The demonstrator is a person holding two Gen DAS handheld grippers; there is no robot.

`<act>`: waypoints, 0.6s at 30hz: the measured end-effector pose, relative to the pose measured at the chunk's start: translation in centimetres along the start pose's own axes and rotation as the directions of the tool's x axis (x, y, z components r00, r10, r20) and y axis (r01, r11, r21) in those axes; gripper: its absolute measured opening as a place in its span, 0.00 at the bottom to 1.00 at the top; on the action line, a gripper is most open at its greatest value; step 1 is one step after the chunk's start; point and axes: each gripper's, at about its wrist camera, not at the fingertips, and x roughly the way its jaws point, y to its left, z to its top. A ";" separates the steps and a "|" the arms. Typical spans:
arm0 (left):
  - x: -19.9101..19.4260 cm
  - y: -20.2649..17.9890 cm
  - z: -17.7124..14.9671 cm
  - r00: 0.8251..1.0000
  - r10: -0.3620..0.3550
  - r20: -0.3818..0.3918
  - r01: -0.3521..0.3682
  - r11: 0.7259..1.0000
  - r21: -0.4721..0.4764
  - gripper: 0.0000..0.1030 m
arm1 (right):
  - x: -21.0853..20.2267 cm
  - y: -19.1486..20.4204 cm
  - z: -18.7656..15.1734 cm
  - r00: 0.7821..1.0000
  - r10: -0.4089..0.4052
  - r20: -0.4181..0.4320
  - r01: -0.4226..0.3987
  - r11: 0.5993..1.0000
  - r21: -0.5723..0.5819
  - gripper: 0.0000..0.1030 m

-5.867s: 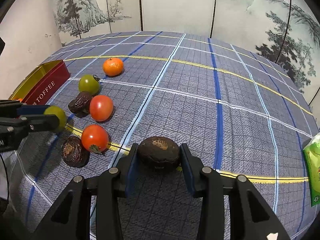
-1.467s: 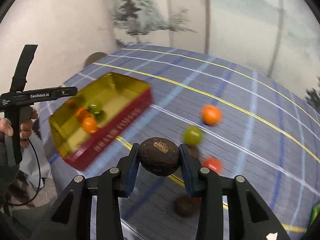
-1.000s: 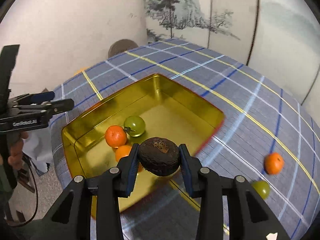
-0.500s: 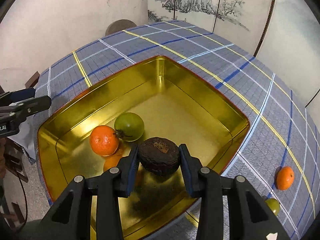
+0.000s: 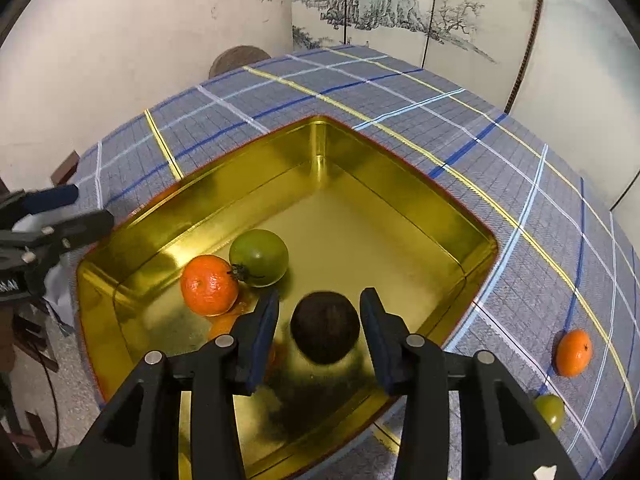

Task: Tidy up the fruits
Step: 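Carry the dark brown wrinkled fruit into the gold tin and open the right gripper, then move the left gripper back to a second dark brown wrinkled fruit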

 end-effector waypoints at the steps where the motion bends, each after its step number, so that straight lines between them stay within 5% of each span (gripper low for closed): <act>1: -0.1 -0.2 0.0 1.000 -0.005 0.002 0.005 1.000 0.005 0.84 | -0.6 -0.2 -0.1 1.000 0.008 0.015 -0.008 1.000 0.008 0.39; 9: -1.0 -5.3 0.3 0.997 -0.078 0.013 0.076 0.992 0.102 0.84 | -7.3 -5.0 -3.6 0.993 -0.032 0.117 0.019 0.993 0.117 0.41; 18: -1.8 -15.2 -0.3 0.979 -0.203 -0.015 0.200 0.947 0.252 0.84 | -13.3 -17.6 -13.0 0.950 -0.310 0.041 0.278 0.896 0.345 0.44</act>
